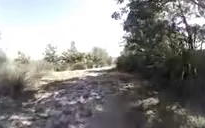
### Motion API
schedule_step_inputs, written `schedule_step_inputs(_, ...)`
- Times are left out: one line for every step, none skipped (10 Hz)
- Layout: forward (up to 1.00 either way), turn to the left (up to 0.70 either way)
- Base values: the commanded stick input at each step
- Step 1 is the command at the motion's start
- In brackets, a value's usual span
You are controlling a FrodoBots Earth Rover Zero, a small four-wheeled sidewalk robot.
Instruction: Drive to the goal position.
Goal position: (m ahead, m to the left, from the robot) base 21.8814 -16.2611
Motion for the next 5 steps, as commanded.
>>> schedule_step_inputs(0.85, 0.0)
schedule_step_inputs(0.85, 0.0)
schedule_step_inputs(0.85, 0.0)
schedule_step_inputs(0.85, 0.0)
schedule_step_inputs(0.85, 0.0)
